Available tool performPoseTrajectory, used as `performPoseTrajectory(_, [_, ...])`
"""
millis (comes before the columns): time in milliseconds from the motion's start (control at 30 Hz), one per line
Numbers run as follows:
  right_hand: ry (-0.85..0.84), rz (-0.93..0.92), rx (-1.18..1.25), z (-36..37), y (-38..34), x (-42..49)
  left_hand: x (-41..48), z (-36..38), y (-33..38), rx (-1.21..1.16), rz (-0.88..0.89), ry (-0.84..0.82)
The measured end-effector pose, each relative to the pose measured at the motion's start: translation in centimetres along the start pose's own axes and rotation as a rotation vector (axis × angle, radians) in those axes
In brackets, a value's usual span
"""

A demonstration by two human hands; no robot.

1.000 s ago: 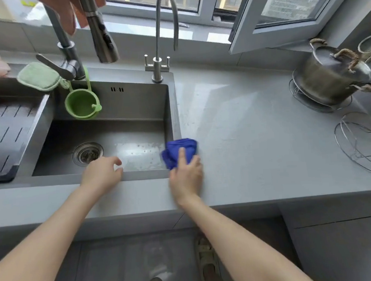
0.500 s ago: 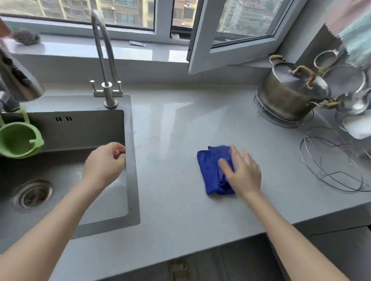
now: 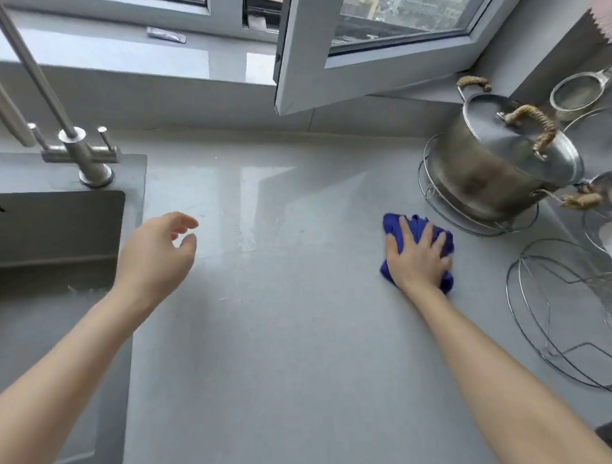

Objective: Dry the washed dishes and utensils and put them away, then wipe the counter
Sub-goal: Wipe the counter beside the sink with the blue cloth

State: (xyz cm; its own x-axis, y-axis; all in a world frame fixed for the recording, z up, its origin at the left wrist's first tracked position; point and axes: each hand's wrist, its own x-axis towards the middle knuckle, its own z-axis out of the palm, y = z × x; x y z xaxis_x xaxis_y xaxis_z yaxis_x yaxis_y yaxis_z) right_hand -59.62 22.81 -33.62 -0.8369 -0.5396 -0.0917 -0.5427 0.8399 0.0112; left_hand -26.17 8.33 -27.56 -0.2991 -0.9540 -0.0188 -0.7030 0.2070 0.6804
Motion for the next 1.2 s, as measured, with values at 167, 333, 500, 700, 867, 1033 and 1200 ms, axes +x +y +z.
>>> performPoseTrajectory(167, [0.009, -0.219, -0.014, -0.8, -11.0, 3.0, 1.3, -0.6, -0.5, -0.003, -0.071, 0.109])
performPoseTrajectory(333, [-0.057, -1.128, 0.044, 1.1, -16.0, -10.8, 1.5, -1.5, -1.1, 0.009, -0.183, 0.182])
performPoseTrajectory(500, [0.139, -0.998, 0.071, 1.1, -7.6, -2.8, 0.6, -4.1, -3.4, 0.092, -0.222, 0.160])
performPoseTrajectory(700, [-0.035, -0.102, 0.069, -1.6, -14.2, 6.5, -0.5, -7.7, -7.3, 0.104, -0.310, 0.236])
performPoseTrajectory(867, [-0.025, -0.861, 0.027, 0.1, -26.0, -3.9, -0.4, -7.9, -9.5, 0.086, -0.374, 0.280])
performPoseTrajectory(1033, [-0.115, -1.689, 0.083, 1.3, -17.5, -15.6, -0.8, -7.9, -10.6, 0.057, -0.433, 0.278])
performPoseTrajectory(1200, [0.059, -1.555, 0.083, 0.4, -26.6, -3.7, -1.8, -9.3, -12.4, 0.075, -0.457, 0.292])
